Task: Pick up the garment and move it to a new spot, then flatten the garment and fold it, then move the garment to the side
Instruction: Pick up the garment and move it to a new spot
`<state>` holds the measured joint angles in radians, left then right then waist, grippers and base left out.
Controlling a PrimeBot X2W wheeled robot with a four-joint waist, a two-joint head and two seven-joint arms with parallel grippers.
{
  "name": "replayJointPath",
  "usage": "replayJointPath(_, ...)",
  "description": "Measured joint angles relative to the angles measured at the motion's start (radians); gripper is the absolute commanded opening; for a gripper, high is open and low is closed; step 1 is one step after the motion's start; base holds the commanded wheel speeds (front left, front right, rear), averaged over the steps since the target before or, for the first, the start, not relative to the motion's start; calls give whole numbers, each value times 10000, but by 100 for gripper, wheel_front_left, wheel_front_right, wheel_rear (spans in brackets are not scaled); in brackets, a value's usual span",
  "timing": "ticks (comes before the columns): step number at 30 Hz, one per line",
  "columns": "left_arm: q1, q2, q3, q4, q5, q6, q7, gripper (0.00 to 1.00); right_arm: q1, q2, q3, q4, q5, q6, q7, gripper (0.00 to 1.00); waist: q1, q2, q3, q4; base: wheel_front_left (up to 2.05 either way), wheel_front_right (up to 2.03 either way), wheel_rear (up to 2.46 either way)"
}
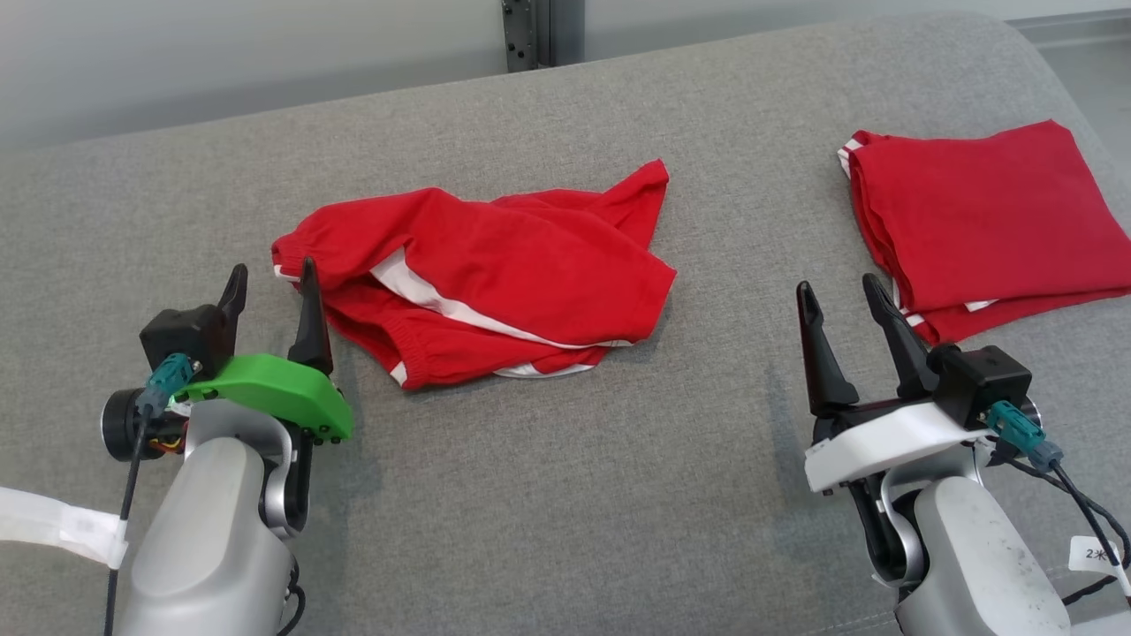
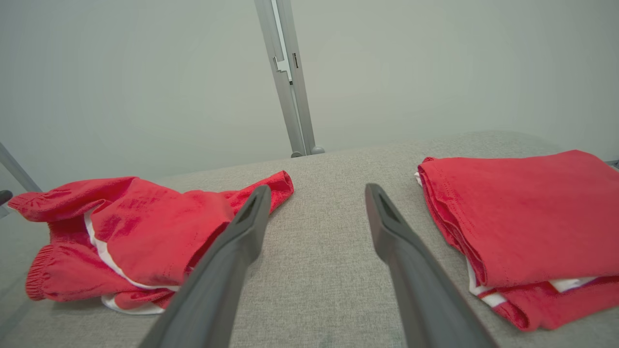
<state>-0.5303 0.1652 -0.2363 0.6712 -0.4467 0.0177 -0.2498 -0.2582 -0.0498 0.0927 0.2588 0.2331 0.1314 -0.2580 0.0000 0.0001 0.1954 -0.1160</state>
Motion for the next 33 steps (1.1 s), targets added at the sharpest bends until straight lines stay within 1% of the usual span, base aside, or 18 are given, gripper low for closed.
replayJointPath(5, 612, -12, 4, -788, 280, -82, -111, 100, 78, 0, -84, -86, -176, 0, -6, 100, 0, 0, -404, 224, 0, 0, 0)
replayJointPath(10, 1633, -23, 303, -2316, 800, 8, -127, 100, 294, 2, -157, -198, -247, 0, -4, 100, 0, 0, -853, 444, 0, 0, 0)
replayJointPath(13, 2531, -188, 489, -3097, 907, 15, -142, 100, 414, -2, -188, -245, -247, 0, -2, 100, 0, 0, -1095, 582, 0, 0, 0)
replayJointPath(18, 3862, -506, 909, -4146, 1154, 180, -144, 100, 729, 0, -209, -278, -249, 0, 10, 100, -1, 0, -1390, 798, 0, 0, 0)
replayJointPath(26, 5245, -963, 1118, -4729, 1154, 205, -142, 100, 1286, 4, -67, -136, -263, 0, 8, 100, 0, 0, -1657, 1071, 0, 0, 0)
replayJointPath(33, 5450, -1087, 1193, -4828, 1185, 205, -142, 100, 1452, 2, 4, 31, -42, 0, -6, 100, -1, 0, -1715, 1120, 0, 0, 0)
